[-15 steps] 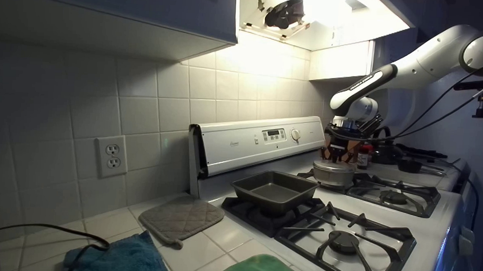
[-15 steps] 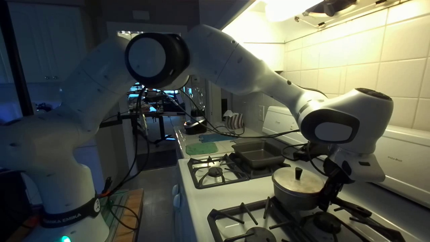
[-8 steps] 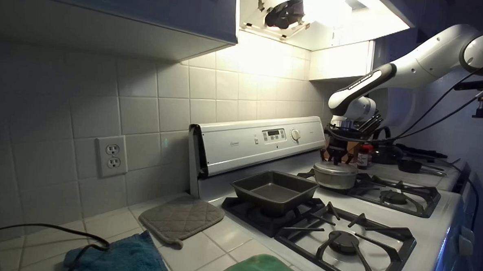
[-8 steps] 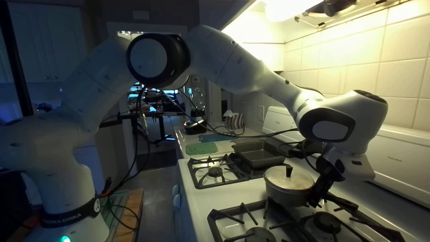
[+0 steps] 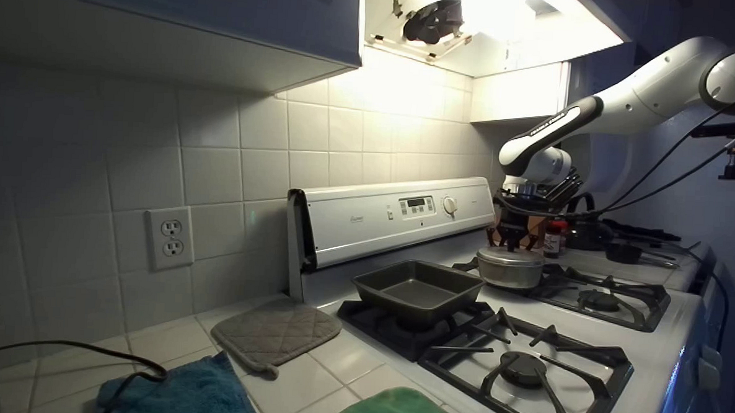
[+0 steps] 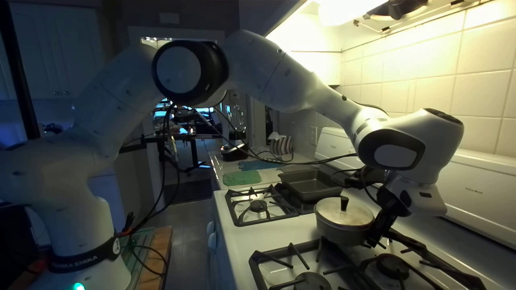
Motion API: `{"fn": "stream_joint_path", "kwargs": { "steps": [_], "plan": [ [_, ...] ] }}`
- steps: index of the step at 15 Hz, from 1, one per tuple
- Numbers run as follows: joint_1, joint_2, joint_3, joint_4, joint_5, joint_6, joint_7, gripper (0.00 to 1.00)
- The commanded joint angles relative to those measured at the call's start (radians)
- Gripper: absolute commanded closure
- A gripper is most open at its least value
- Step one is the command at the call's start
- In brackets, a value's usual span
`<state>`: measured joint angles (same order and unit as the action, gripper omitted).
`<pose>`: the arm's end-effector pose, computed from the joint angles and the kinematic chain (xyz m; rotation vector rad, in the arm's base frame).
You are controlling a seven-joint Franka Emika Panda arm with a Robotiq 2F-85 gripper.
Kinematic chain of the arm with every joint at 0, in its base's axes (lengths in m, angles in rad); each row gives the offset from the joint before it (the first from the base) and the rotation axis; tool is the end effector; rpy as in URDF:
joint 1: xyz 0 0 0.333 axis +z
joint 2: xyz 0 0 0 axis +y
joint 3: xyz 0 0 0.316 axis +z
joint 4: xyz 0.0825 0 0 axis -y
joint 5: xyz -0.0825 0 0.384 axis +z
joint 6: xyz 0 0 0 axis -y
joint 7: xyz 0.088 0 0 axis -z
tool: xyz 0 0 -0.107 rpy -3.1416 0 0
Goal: Move the baking pan backwards
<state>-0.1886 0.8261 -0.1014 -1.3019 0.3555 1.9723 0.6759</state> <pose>0.7103 -0.1712 0.2380 -2.4886 1.5317 0.2822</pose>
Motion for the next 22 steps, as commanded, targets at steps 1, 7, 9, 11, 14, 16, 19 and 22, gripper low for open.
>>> {"fn": "stream_joint_path", "kwargs": {
  "steps": [1,7,9,11,14,16,19,22],
  "plan": [
    [-0.008,-0.029,0.018,-0.019,0.021,-0.045,-0.034,0.88],
    [-0.002,-0.053,0.023,-0.032,0.021,-0.063,-0.061,0.88],
    [-0.001,-0.057,0.023,-0.032,0.02,-0.07,-0.066,0.88],
    [0.001,-0.06,0.023,-0.036,0.019,-0.074,-0.074,0.88],
    [0.002,-0.06,0.025,-0.041,0.016,-0.075,-0.098,0.88],
    [0.003,-0.059,0.025,-0.04,0.018,-0.078,-0.105,0.88],
    [0.006,-0.053,0.019,-0.032,0.011,-0.084,-0.107,0.88],
    [0.012,-0.045,0.012,-0.03,0.002,-0.09,-0.093,0.88]
  ]
}}
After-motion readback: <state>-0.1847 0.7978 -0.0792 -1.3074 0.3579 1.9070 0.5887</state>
